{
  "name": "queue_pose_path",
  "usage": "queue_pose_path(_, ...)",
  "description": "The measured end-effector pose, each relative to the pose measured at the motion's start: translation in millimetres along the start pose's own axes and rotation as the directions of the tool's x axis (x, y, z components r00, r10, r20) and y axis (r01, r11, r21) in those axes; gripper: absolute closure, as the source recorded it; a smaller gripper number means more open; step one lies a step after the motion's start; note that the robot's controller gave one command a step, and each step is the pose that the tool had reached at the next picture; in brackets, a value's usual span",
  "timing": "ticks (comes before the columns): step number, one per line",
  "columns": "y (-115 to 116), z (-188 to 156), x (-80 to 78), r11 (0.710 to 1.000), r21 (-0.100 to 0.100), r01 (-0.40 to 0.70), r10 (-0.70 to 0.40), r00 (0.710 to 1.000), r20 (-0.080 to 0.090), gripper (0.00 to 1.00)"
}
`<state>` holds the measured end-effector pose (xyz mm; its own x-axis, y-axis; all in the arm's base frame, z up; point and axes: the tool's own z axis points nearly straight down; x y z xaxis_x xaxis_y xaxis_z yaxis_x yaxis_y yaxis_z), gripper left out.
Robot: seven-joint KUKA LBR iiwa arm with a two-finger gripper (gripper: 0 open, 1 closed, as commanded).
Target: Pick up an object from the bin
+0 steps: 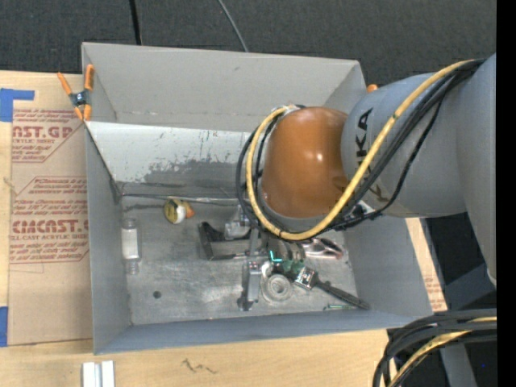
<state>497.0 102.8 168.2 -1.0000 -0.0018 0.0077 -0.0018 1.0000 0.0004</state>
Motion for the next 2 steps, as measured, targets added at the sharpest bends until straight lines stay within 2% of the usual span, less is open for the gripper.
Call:
queue_pose_path(1,-0.4,-4.0,-1.9,1.000,-0.001,-0.001,0.001,1.000,0.008,0.00)
queue_pose_path(2,-5.4,71.1,-68.0,1.000,-0.001,-0.011,0.011,1.000,0.013,1.00)
